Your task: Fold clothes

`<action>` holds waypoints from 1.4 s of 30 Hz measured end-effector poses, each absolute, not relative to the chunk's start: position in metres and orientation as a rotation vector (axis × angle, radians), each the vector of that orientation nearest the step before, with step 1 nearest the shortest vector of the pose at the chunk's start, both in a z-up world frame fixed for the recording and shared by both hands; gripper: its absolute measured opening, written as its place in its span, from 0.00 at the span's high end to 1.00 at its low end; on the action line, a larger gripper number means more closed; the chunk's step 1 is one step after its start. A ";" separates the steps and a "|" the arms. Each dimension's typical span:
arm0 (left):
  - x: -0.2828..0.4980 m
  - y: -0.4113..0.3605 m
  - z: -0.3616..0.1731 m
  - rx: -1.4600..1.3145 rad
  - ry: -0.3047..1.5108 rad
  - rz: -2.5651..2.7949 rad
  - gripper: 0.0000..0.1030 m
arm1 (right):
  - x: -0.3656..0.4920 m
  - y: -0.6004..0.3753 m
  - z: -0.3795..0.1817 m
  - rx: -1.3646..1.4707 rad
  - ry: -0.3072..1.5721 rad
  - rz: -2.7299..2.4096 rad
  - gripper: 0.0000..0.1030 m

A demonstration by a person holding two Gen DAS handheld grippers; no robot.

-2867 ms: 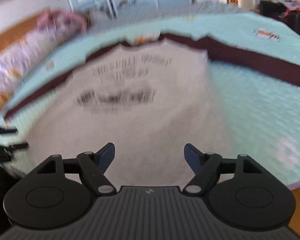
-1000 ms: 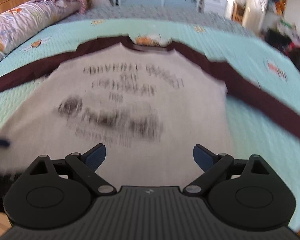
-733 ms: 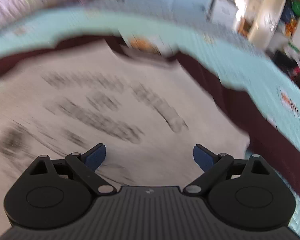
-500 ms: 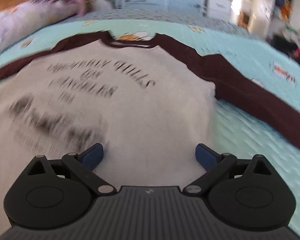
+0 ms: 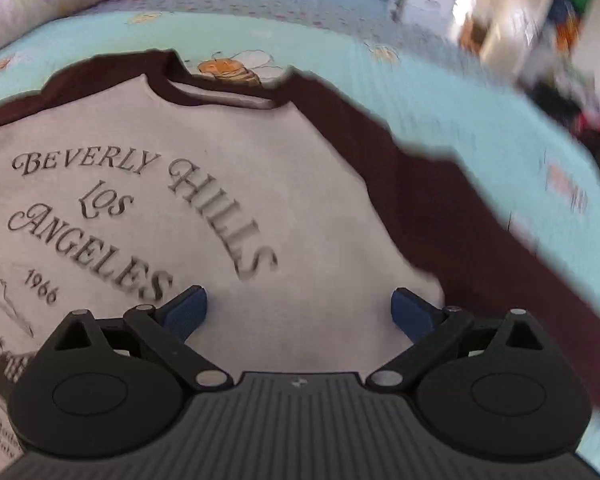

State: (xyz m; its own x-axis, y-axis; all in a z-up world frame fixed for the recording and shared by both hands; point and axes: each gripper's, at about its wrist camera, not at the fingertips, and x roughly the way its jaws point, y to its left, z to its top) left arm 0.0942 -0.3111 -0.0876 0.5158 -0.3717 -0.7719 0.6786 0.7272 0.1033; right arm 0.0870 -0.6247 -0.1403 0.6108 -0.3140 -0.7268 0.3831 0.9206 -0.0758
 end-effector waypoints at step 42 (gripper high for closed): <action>0.210 -0.319 -0.125 0.267 0.877 -0.496 0.00 | -0.103 -0.623 -0.109 0.512 0.468 -0.495 0.04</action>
State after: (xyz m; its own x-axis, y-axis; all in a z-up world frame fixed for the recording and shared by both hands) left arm 0.2100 -0.3185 -0.1250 0.5372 -0.3039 -0.7868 0.5173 0.8555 0.0228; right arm -0.1027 -0.6227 -0.1088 0.7815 -0.3244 -0.5330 0.5500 0.7615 0.3429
